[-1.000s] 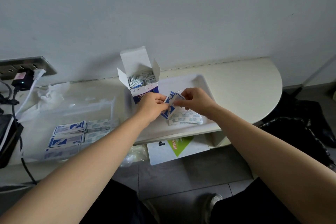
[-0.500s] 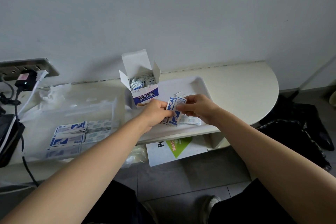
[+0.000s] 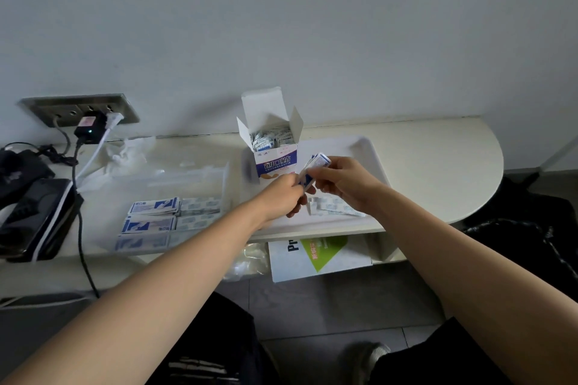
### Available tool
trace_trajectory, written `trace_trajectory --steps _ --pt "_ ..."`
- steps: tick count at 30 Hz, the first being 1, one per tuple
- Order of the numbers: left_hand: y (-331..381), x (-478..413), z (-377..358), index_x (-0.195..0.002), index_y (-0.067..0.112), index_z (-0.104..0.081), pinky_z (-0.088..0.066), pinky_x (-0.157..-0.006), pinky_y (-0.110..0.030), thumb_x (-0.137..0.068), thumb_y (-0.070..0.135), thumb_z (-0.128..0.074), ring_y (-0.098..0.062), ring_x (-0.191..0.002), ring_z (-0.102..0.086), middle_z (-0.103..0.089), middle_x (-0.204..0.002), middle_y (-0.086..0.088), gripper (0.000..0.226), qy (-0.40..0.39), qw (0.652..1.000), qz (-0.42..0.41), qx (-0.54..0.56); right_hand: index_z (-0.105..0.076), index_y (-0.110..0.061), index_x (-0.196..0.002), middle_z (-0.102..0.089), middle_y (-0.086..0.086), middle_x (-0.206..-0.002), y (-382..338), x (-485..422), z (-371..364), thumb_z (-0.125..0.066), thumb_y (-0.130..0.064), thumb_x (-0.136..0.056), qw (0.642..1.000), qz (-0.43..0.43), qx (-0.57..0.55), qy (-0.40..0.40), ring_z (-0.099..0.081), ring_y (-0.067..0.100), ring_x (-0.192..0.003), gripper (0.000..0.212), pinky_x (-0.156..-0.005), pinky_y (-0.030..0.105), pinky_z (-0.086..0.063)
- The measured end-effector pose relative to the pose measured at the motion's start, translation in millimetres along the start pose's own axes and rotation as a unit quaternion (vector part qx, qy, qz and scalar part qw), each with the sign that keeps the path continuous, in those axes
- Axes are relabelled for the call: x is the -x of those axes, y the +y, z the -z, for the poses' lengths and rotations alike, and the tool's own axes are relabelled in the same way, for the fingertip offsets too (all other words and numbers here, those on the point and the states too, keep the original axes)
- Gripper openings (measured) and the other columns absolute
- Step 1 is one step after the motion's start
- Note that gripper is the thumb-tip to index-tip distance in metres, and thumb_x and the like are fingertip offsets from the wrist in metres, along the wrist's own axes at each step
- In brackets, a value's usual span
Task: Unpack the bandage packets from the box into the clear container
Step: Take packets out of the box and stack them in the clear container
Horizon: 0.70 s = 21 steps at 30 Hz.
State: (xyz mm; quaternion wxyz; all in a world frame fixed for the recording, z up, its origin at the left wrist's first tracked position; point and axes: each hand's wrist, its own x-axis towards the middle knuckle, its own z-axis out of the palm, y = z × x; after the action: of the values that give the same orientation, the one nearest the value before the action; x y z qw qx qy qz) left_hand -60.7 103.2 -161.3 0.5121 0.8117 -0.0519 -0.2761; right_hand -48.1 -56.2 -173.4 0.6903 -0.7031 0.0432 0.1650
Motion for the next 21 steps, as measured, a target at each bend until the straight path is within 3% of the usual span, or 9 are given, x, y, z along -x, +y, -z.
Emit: trace_trajectory --steps 5,10,15,17,21 --pt "-3 10 18 -0.099 0.008 -0.05 -0.033 -0.049 -0.022 -0.096 0.004 -0.035 -0.014 -0.055 -0.041 -0.058 -0.075 -0.007 0.016 0.044 0.999 0.003 -0.029 -0.061 -0.004 -0.082 -0.059 0.006 -0.069 -5 4 -13 -0.06 -0.001 -0.088 1.0 -0.001 0.027 0.005 -0.053 0.013 -0.061 0.006 -0.06 0.023 -0.043" --pt "5 25 36 -0.089 0.015 -0.054 -0.033 -0.048 -0.022 -0.096 0.009 -0.037 -0.014 -0.054 -0.044 -0.06 -0.07 -0.006 0.019 0.067 0.993 -0.023 -0.091 -0.055 -0.004 -0.105 -0.061 0.007 -0.082 -18 12 -36 -0.05 -0.011 -0.096 0.988 0.007 0.148 -0.047 -0.057 0.014 -0.065 0.012 -0.058 0.023 -0.044" --pt "7 40 67 -0.081 0.016 -0.056 -0.034 -0.053 -0.026 -0.095 0.013 -0.037 -0.021 -0.059 -0.046 -0.063 -0.069 -0.003 0.024 0.127 0.985 -0.031 -0.11 -0.052 -0.005 -0.108 -0.059 0.008 -0.089 -40 13 -68 -0.043 -0.015 -0.099 0.984 0.054 0.168 0.007 -0.057 0.015 -0.066 0.016 -0.056 0.025 -0.043" --pt "4 49 81 -0.079 0.015 -0.058 -0.033 -0.051 -0.025 -0.094 0.012 -0.037 -0.019 -0.055 -0.045 -0.064 -0.069 -0.002 0.026 0.145 0.983 -0.029 -0.112 -0.057 -0.007 -0.1 -0.06 0.004 -0.078 -46 11 -76 -0.047 -0.011 -0.096 0.974 0.095 0.199 0.043 -0.056 0.014 -0.061 0.012 -0.054 0.023 -0.042" --pt "-8 67 102 -0.099 0.009 -0.064 -0.039 -0.053 -0.023 -0.095 0.013 -0.041 -0.018 -0.055 -0.048 -0.067 -0.082 -0.007 0.025 0.206 0.972 -0.037 -0.106 -0.065 -0.01 -0.087 -0.067 0.003 -0.069 -52 8 -100 -0.064 -0.008 -0.088 0.97 0.128 0.199 0.054 -0.063 0.014 -0.056 0.002 -0.052 0.017 -0.046"
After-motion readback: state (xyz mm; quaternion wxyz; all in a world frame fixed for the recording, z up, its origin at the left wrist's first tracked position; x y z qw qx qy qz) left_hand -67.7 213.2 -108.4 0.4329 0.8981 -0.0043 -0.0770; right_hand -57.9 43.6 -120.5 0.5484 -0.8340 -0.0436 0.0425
